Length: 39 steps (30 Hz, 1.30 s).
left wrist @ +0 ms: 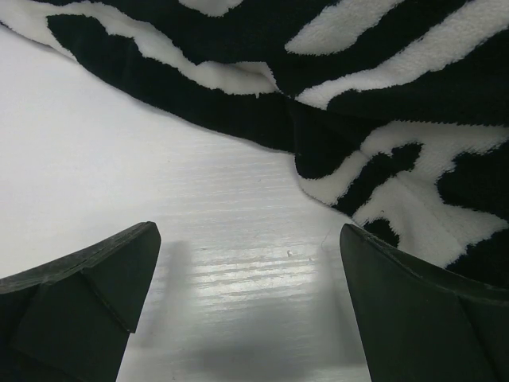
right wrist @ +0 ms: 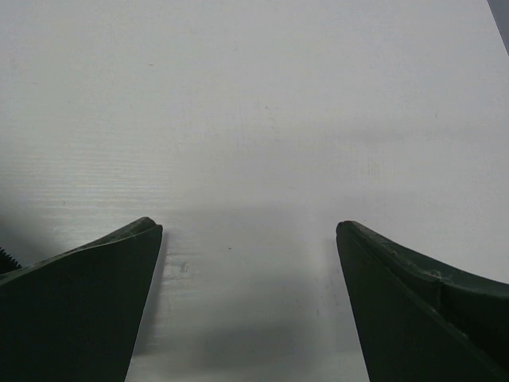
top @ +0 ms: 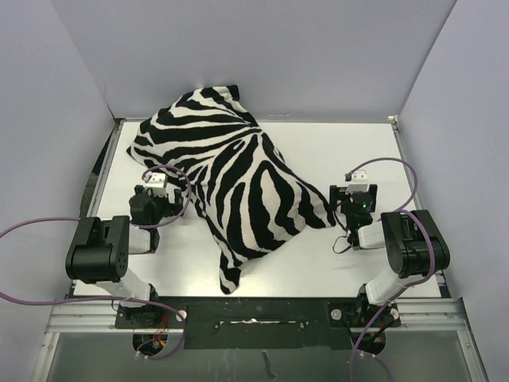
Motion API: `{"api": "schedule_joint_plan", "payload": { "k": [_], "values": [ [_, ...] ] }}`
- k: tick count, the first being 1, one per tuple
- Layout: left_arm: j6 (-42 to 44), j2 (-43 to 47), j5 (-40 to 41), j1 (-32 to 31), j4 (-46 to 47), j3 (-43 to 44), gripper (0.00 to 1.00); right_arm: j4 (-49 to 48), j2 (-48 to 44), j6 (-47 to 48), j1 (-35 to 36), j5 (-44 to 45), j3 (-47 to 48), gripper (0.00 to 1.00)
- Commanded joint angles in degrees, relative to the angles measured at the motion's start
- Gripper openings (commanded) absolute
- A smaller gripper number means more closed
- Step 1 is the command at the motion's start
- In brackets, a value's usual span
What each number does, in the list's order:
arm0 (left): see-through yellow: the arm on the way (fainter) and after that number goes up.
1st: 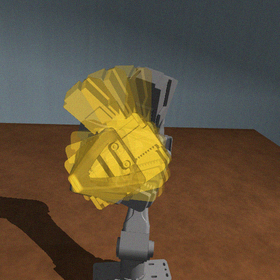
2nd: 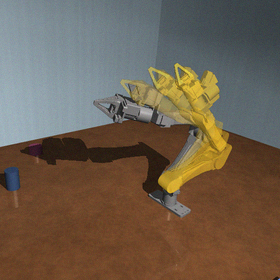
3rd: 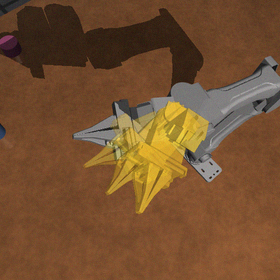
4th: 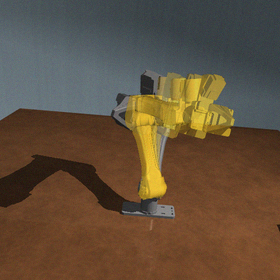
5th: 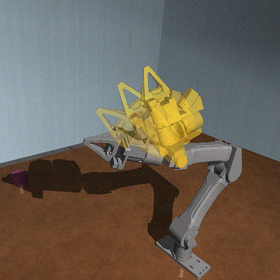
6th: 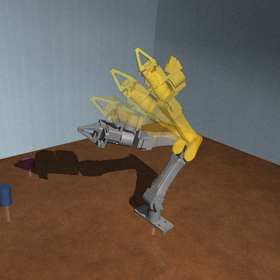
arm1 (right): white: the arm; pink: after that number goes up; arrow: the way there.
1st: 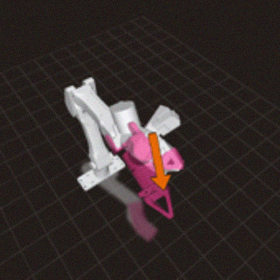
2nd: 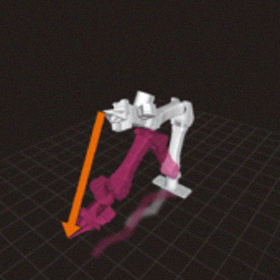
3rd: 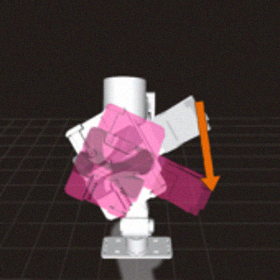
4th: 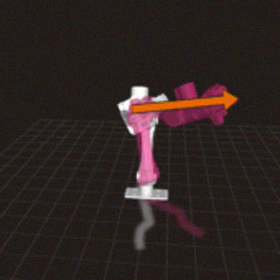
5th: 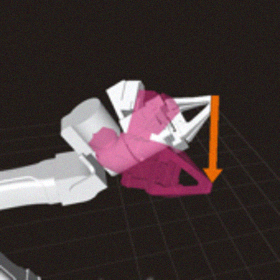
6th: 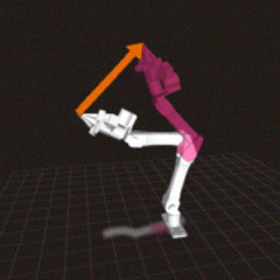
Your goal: Remove the pillowcase from the pillow
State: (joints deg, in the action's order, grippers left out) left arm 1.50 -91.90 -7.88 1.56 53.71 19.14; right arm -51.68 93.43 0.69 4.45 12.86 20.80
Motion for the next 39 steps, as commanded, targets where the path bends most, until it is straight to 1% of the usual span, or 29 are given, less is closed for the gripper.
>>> {"api": "schedule_joint_plan", "payload": {
  "k": [1,9,10,11,12,14,16,17,19,24,25,28,29,31,32,33,34,35,36,37,38,39],
  "values": [
    [-0.26,-0.01,0.41,-0.17,2.29,0.97,0.98,-2.77,-0.44,0.27,-0.35,0.41,0.30,0.98],
    [-0.35,0.02,-0.02,-0.16,2.19,1.03,0.98,-2.76,-0.44,0.27,-0.37,0.39,0.30,0.98],
    [-0.27,0.25,-0.52,-0.05,2.32,1.08,0.98,-2.80,-0.44,0.22,-0.38,0.35,0.32,0.98],
    [-0.16,1.64,-2.10,0.49,0.31,1.97,0.98,-2.76,-0.44,0.18,-0.37,0.38,0.34,0.98],
    [-0.78,4.07,-3.21,1.25,-4.33,3.90,0.98,-2.76,-0.44,0.27,-0.32,0.39,0.36,0.98],
    [-1.13,8.53,-5.57,2.44,-22.20,10.97,0.98,-2.81,-0.44,0.21,-0.37,0.40,0.25,0.98],
    [1.32,11.12,-9.40,2.82,-36.92,19.65,0.98,-2.81,-0.33,0.23,-0.32,0.29,0.38,0.98],
    [3.07,11.73,-10.76,2.85,-42.85,23.78,0.98,-2.81,-0.42,0.20,-0.34,0.29,0.33,0.98],
    [5.05,12.44,-13.88,3.30,-50.70,30.17,0.98,-2.83,-0.30,0.18,-0.32,0.30,0.38,0.98],
    [6.93,12.53,-20.49,5.06,-65.01,43.14,0.98,-2.88,-0.51,0.26,-0.41,0.13,0.48,0.98],
    [7.02,12.16,-21.67,5.74,-67.84,45.79,0.98,-1.67,-1.43,1.06,-0.01,0.04,0.79,0.98],
    [7.54,10.30,-24.66,8.27,-74.68,53.49,0.98,15.72,-7.86,4.98,4.84,5.13,8.28,0.98],
    [7.67,9.50,-24.92,9.03,-75.94,55.52,0.98,22.07,-9.80,5.26,6.64,7.45,11.34,0.98],
    [7.98,7.51,-25.84,10.74,-78.21,59.47,0.98,36.31,-14.22,4.88,8.06,8.85,19.57,0.98],
    [8.06,5.72,-27.05,11.75,-79.58,61.32,0.98,43.51,-15.71,1.61,7.82,9.87,23.95,0.98],
    [8.15,3.96,-28.48,12.86,-81.30,63.39,0.98,49.01,-16.83,-3.73,6.82,12.04,27.80,0.98],
    [8.53,2.12,-30.69,13.85,-83.50,65.73,0.98,56.58,-17.70,-13.40,5.27,14.49,31.43,0.98],
    [9.51,0.17,-31.77,14.58,-86.03,68.25,0.98,66.33,-18.23,-24.62,3.00,15.46,36.17,0.98],
    [11.07,-1.94,-32.18,14.97,-89.87,70.97,0.98,76.17,-18.29,-34.32,0.03,14.35,40.38,0.98],
    [12.86,-3.93,-31.88,15.19,-92.27,73.54,0.98,80.35,-18.25,-37.98,-5.29,7.13,43.71,0.98],
    [14.34,-5.57,-31.08,15.30,-94.01,75.80,0.98,79.77,-18.24,-34.94,-8.30,-3.71,44.43,0.98],
    [15.73,-7.10,-29.95,15.34,-95.11,77.45,0.98,80.29,-18.57,-32.94,-8.27,-7.85,45.20,0.98]
  ]
}}
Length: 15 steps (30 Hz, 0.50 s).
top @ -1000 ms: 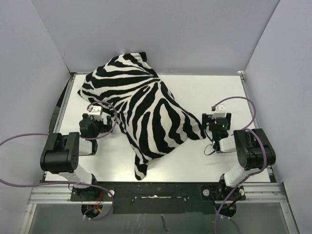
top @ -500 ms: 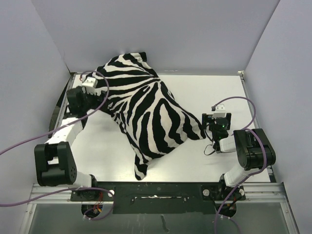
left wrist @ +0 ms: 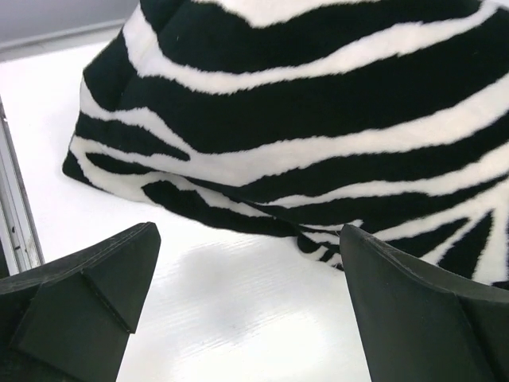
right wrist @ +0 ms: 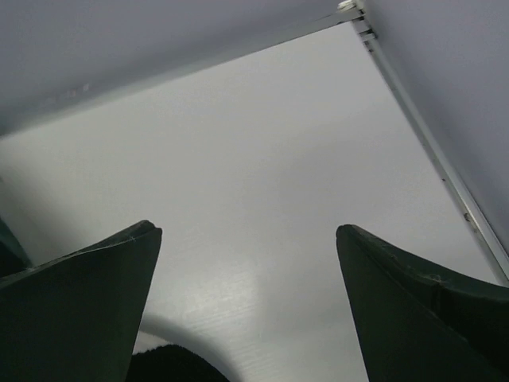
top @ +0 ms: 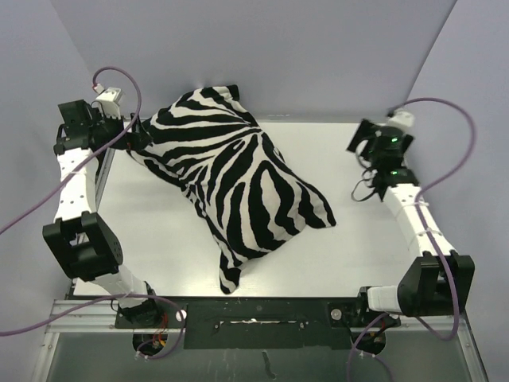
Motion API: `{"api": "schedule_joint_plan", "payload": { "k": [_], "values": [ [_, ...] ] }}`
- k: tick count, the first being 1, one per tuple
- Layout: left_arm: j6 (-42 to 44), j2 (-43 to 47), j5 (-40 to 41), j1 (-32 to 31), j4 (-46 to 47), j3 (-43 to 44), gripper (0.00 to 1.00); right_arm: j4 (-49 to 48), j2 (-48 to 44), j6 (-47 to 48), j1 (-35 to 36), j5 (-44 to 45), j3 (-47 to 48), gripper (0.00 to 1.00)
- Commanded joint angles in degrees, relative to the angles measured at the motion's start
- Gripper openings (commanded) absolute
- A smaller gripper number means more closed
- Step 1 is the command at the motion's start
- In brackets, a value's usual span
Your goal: Remove the pillowcase from the pillow
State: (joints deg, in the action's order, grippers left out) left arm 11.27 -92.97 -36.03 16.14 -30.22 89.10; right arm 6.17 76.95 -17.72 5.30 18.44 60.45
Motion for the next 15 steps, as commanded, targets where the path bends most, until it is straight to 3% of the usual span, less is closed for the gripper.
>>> {"api": "schedule_joint_plan", "payload": {
  "k": [1,4,7,11,15],
  "values": [
    [6.90,-7.38,-1.20,1.05,-11.74,8.79,0.98,23.07,-3.01,-12.56,-6.21,-12.15,5.97,0.98],
    [9.04,-12.06,-0.31,1.42,-13.09,12.67,0.98,20.55,-7.28,-5.57,9.56,0.48,4.90,0.98],
    [9.48,-17.83,1.27,1.43,-15.12,18.72,0.98,25.12,-6.55,-3.14,25.04,10.87,8.65,0.98],
    [8.37,-24.88,2.00,1.52,-16.84,25.11,0.98,31.63,-0.40,-5.46,48.49,27.21,13.16,0.98],
    [6.99,-30.14,2.06,1.52,-16.88,28.87,0.98,38.32,11.33,-12.38,65.46,35.16,19.16,0.98]
  ]
}}
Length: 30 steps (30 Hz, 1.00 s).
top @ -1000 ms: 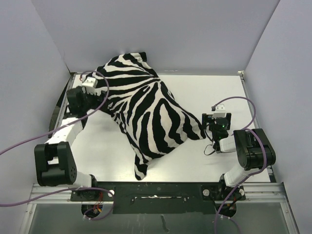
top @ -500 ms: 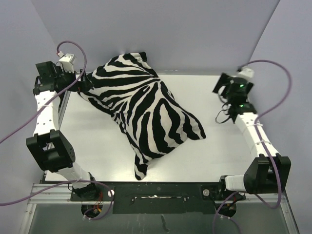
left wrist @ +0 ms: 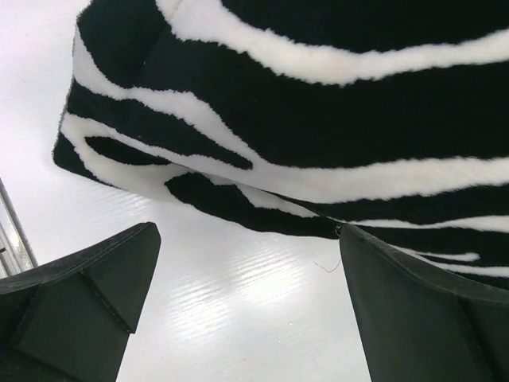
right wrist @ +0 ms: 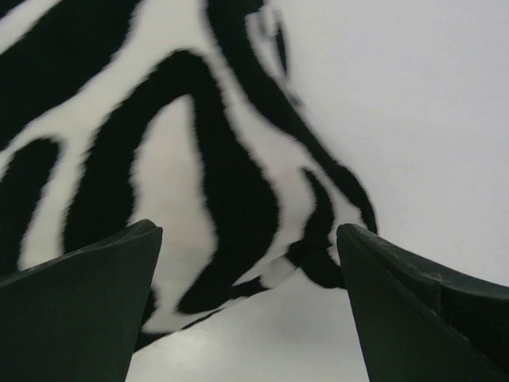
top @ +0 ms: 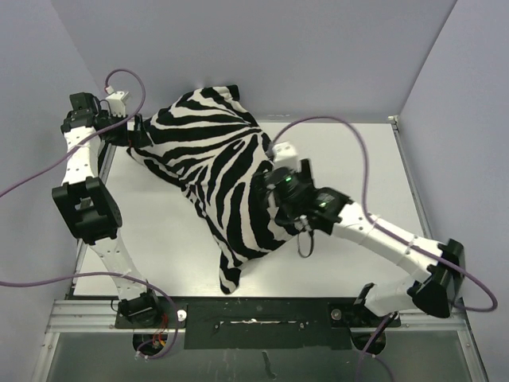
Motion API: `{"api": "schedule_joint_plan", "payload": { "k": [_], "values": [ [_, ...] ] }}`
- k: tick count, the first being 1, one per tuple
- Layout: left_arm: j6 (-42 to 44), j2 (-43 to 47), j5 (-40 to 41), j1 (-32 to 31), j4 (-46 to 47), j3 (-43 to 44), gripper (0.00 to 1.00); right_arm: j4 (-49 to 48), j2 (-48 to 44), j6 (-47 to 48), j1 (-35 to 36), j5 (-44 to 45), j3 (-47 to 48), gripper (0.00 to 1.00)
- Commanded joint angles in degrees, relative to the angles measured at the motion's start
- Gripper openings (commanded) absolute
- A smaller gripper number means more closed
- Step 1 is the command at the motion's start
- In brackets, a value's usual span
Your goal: Remove the pillowcase from the pillow
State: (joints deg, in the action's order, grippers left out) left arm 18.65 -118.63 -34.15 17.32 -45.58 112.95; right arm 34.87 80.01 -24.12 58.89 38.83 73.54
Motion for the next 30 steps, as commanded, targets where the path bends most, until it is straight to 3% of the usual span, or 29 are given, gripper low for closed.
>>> {"api": "schedule_joint_plan", "payload": {
  "k": [1,4,8,17,20,24,28,30],
  "values": [
    [-0.41,-5.49,-0.08,0.27,-1.11,5.48,0.98,12.18,11.91,-8.43,15.08,16.08,8.23,0.98],
    [-0.71,-7.51,-0.24,0.05,0.73,5.89,0.98,17.65,21.80,-13.41,20.99,15.37,15.81,0.98],
    [-0.79,-9.87,0.94,-0.79,4.12,5.95,0.98,20.48,30.51,-17.91,22.13,11.48,19.45,0.98],
    [2.67,-16.75,5.04,-4.71,10.28,8.76,0.98,14.34,33.81,-17.77,13.43,3.27,12.02,0.98],
    [4.42,-19.02,3.54,-5.86,10.60,9.78,0.83,11.62,31.97,-18.12,8.78,1.57,6.54,0.86],
    [6.53,-18.85,0.96,-7.40,9.07,8.80,0.62,8.88,25.83,-18.58,3.07,0.46,0.04,0.81],
    [10.54,-13.85,-2.45,-8.66,5.45,2.86,0.19,9.38,19.35,-18.52,-3.29,0.46,-4.22,0.72],
    [12.27,-9.35,-4.87,-8.96,3.65,-2.55,0.03,9.41,16.11,-18.74,-6.14,-0.05,-6.75,0.70]
  ]
}}
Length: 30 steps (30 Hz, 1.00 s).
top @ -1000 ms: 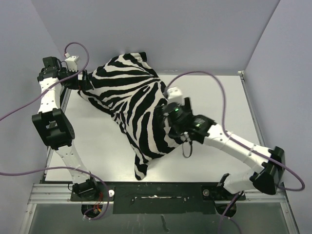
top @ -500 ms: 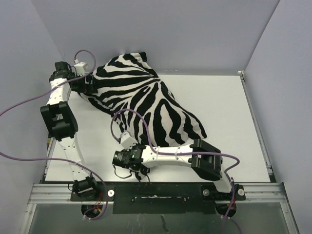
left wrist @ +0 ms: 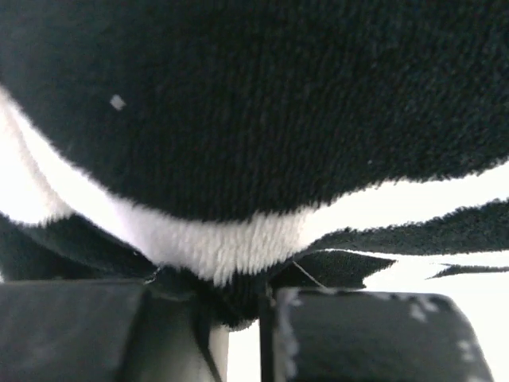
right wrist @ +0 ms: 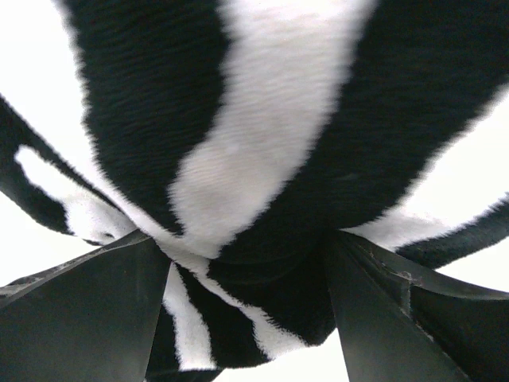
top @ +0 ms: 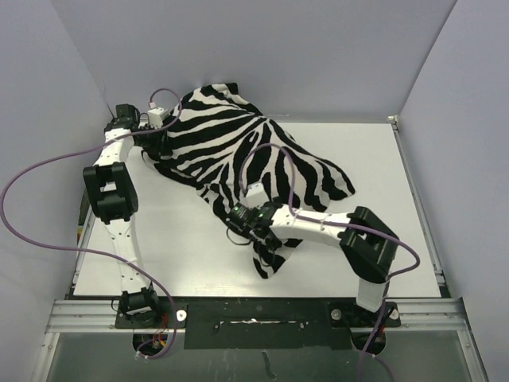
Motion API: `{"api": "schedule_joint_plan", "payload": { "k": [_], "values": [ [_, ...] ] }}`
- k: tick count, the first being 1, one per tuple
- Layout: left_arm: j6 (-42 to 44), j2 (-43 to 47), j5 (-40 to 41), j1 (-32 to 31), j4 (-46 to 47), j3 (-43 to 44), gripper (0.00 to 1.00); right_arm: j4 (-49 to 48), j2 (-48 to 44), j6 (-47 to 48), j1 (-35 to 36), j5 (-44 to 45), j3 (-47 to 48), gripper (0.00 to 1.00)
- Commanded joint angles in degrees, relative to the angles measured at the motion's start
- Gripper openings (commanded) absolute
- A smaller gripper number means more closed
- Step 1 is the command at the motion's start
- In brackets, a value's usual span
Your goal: Remove the pillowcase from the pillow
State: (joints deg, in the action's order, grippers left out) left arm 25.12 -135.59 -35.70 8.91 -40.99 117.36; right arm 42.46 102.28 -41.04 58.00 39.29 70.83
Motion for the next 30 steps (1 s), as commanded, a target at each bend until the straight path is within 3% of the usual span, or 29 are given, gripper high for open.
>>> {"api": "schedule_joint_plan", "payload": {
  "k": [1,6,11,13,15,19,20,22,24,26,30],
  "values": [
    [6.56,10.37,-4.37,-0.44,-1.31,-10.66,0.00,1.84,-7.85,-1.93,-6.52,-0.86,-5.13,0.70],
    [12.05,27.17,-8.09,0.50,-4.96,-29.08,0.00,5.08,-14.74,-2.76,-10.40,-0.93,-7.89,0.74],
    [16.34,40.10,-10.14,3.42,-12.18,-36.86,0.00,12.58,-21.89,-8.87,-8.39,1.05,-10.88,0.97],
    [16.89,43.73,-9.08,5.12,-13.52,-37.91,0.12,14.41,-24.15,-11.67,-7.48,0.95,-12.87,0.98],
    [18.07,46.23,-7.82,7.08,-14.95,-38.44,0.36,15.77,-26.03,-13.94,-6.99,0.75,-14.94,0.98],
    [18.73,49.77,-4.32,9.57,-15.67,-40.98,0.63,16.09,-29.12,-16.57,-7.42,-0.13,-19.48,0.98],
    [19.61,50.62,-3.35,9.71,-15.09,-42.24,0.76,15.51,-29.61,-16.50,-7.77,-0.49,-20.43,0.98],
    [20.81,51.92,-1.91,9.64,-13.76,-45.53,0.85,13.98,-29.83,-15.03,-9.31,-1.48,-21.78,0.98],
    [20.87,52.45,-1.49,9.59,-12.50,-47.97,0.87,11.84,-29.33,-12.27,-11.63,-2.74,-22.32,0.98],
    [20.61,51.91,-1.39,9.45,-10.66,-50.16,0.95,8.44,-29.14,-8.50,-14.22,-4.68,-22.75,0.98],
    [19.46,48.87,2.46,9.30,-4.45,-53.32,0.98,-0.06,-28.66,0.02,-20.76,-10.73,-23.57,0.98]
  ]
}}
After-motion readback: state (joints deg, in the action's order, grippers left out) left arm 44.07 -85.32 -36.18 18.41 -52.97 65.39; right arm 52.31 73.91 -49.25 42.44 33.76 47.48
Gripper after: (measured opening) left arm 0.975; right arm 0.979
